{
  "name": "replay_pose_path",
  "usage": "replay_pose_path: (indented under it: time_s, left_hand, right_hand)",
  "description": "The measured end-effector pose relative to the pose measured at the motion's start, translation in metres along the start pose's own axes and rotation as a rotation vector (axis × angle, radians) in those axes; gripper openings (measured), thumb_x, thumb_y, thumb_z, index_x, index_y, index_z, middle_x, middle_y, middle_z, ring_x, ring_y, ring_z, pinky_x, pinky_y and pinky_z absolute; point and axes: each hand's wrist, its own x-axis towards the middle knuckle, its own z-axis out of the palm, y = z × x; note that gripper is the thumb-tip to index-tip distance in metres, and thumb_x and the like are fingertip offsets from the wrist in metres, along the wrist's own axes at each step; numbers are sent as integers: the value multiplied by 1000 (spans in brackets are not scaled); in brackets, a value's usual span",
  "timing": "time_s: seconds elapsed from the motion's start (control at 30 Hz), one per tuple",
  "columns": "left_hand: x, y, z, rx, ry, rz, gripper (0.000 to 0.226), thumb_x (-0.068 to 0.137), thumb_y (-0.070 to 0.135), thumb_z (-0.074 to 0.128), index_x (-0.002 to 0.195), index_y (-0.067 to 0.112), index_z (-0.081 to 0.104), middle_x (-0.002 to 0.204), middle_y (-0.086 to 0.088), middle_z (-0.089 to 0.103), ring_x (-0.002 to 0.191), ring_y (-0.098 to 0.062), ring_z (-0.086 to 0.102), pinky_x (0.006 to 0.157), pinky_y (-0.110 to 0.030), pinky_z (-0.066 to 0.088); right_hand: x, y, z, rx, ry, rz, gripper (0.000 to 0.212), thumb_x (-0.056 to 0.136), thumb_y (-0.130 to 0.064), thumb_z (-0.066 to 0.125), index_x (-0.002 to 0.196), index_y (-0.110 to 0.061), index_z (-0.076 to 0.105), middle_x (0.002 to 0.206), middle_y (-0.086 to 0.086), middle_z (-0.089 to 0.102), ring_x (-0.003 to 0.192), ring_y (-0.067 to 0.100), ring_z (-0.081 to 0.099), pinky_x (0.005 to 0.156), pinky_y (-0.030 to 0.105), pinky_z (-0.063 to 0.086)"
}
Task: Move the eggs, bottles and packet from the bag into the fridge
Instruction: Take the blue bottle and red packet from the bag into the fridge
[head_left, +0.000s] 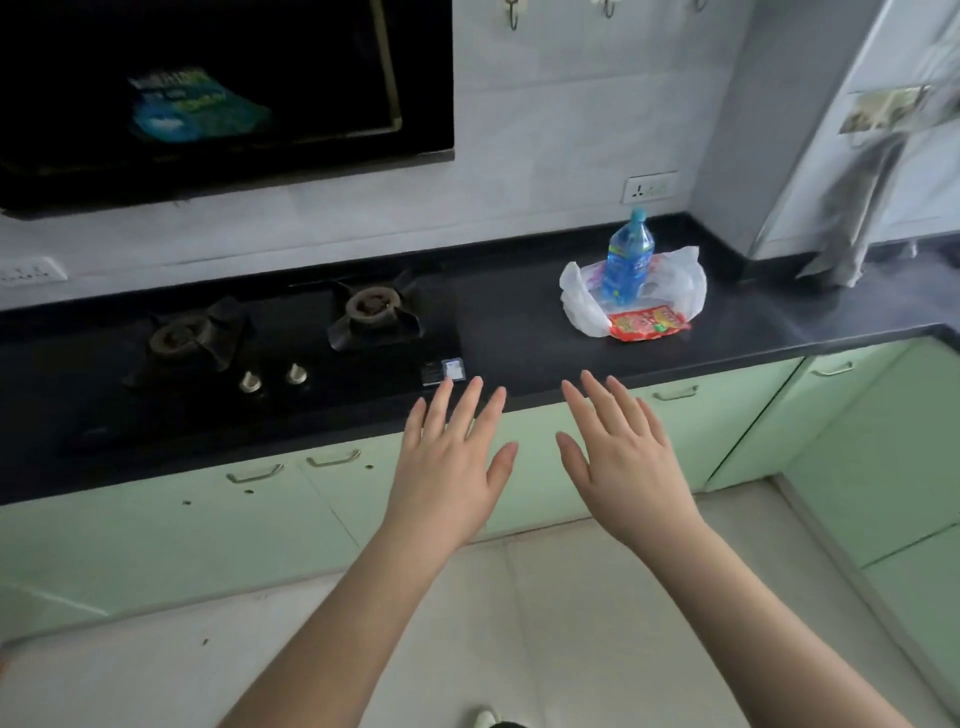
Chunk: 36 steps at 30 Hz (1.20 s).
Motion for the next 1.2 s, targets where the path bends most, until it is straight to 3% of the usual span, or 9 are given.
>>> replay_pose_path:
  time_s: [0.4, 0.57, 1.0, 1.2]
  left_hand:
    - [108, -1, 29, -86, 6, 215, 61, 98, 51, 23, 148, 21, 38, 153, -5, 41, 143, -32, 32, 114, -50, 27]
    - [146, 16, 42, -111, -8, 261, 62, 98, 52, 23, 148, 21, 39, 153, -5, 41, 143, -33, 32, 112, -49, 32]
    - [253, 108, 81, -23, -44, 252, 61, 97, 51, 26, 146, 19, 42, 154, -7, 39, 143, -35, 30, 113, -51, 29]
    - [294, 143, 91, 32, -74, 201, 61, 97, 51, 26, 145, 18, 45, 153, -7, 41, 142, -36, 32, 114, -52, 27]
  right_hand:
    - [47, 44, 7, -130, -2, 222, 63, 95, -52, 22, 149, -21, 31, 155, 3, 32, 144, 26, 25, 117, 41, 18]
    - [63, 72, 8, -129, -2, 276, 65, 93, -53, 23, 149, -21, 32, 155, 3, 34, 144, 27, 27, 117, 43, 21]
    - [131, 197, 20, -40, 34, 248, 62, 93, -49, 35, 147, -18, 38, 151, 3, 41, 141, 27, 32, 116, 45, 26]
    - [161, 258, 23, -7, 10, 199, 62, 96, -45, 47, 150, -18, 32, 154, 3, 34, 144, 25, 25, 118, 44, 19]
